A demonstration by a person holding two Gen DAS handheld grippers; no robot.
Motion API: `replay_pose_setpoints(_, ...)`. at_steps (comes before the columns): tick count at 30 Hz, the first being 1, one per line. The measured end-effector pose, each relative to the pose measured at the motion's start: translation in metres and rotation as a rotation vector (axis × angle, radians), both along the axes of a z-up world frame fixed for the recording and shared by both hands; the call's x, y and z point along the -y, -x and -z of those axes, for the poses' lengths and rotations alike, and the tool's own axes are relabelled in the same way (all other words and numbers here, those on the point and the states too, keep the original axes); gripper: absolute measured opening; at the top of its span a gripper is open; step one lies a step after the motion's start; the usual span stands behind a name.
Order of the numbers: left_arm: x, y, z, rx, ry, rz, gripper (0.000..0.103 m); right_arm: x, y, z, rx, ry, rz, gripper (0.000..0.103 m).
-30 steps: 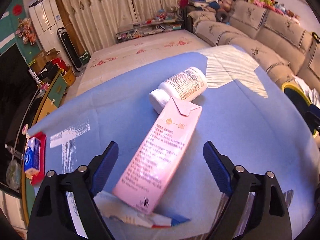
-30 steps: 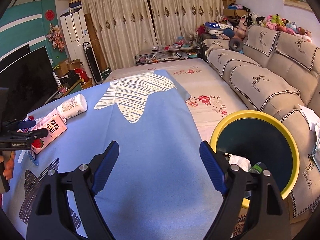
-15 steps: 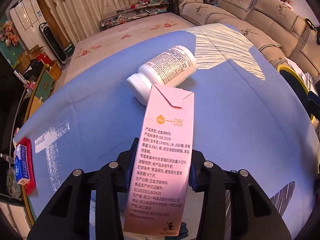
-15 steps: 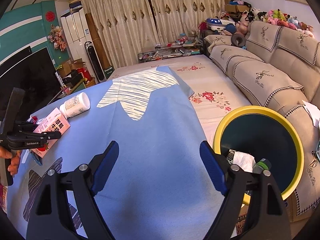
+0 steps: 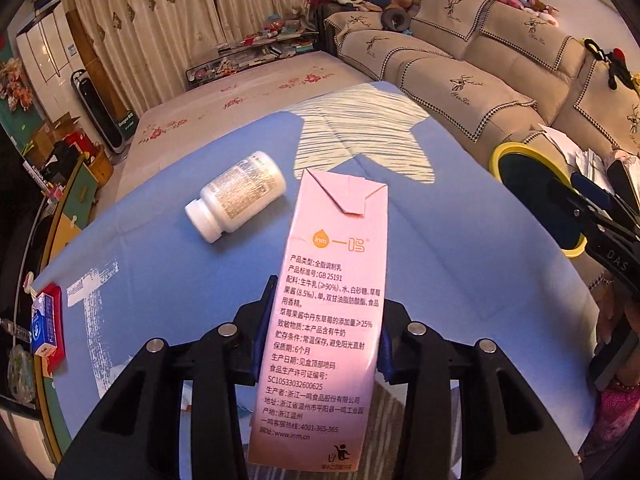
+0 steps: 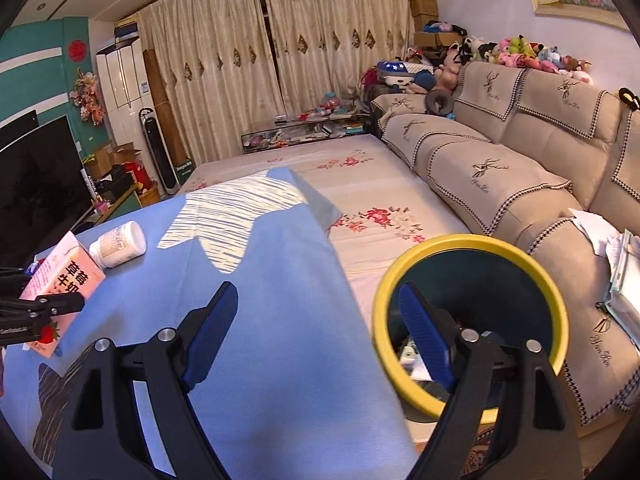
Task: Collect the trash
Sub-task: 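Carry the pink carton over the bin and open the left gripper, then move the right gripper back over the table toward the white pill bottle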
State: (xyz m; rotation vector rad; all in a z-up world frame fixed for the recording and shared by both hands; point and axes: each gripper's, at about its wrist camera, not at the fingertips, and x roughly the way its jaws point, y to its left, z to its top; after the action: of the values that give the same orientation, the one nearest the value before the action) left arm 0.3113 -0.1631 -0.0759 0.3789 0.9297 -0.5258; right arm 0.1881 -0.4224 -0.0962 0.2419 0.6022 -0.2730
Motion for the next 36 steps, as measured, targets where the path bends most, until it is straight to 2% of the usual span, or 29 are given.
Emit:
replay_pose_setpoints(3,0.023,0.021,-0.007,0.007,0.004,0.036,0.041,0.017,0.021,-0.004,0.004,-0.012,0.020,0.078)
replay_pose_setpoints(6,0.053,0.040,-0.016,0.009,0.019,0.091,0.041,0.040,0.054,-0.011,0.010,0.022,0.064,0.078)
replay_pose_setpoints(11,0.120,0.073,-0.030,0.006,0.065,0.219,0.041,0.086,0.119,-0.022,0.025,0.082,0.195,0.082)
replay_pose_setpoints(16,0.200,0.098,-0.038,-0.004,0.095,0.347,0.041,0.129,0.173,-0.018,0.005,0.112,0.321,0.082)
replay_pose_setpoints(19,0.251,0.108,-0.032,-0.018,0.099,0.401,0.041,0.149,0.196,-0.010,-0.009,0.095,0.369,0.082)
replay_pose_setpoints(25,0.327,0.101,-0.011,-0.057,0.100,0.430,0.041,0.181,0.220,0.008,-0.025,0.045,0.423,0.082)
replay_pose_setpoints(30,0.360,0.079,0.014,-0.083,0.100,0.403,0.042,0.195,0.222,0.018,-0.036,0.018,0.437,0.082)
replay_pose_setpoints(31,0.363,0.076,0.018,-0.078,0.099,0.391,0.045,0.196,0.219,0.018,-0.038,0.015,0.437,0.082)
replay_pose_setpoints(32,0.367,0.074,0.021,-0.073,0.100,0.381,0.060,0.196,0.217,0.019,-0.041,0.013,0.438,0.082)
replay_pose_setpoints(34,0.364,0.069,0.022,-0.047,0.117,0.352,0.079,0.196,0.213,0.020,-0.044,0.007,0.434,0.082)
replay_pose_setpoints(36,0.354,0.069,0.017,-0.021,0.139,0.331,0.080,0.189,0.208,0.020,-0.048,0.006,0.421,0.082)
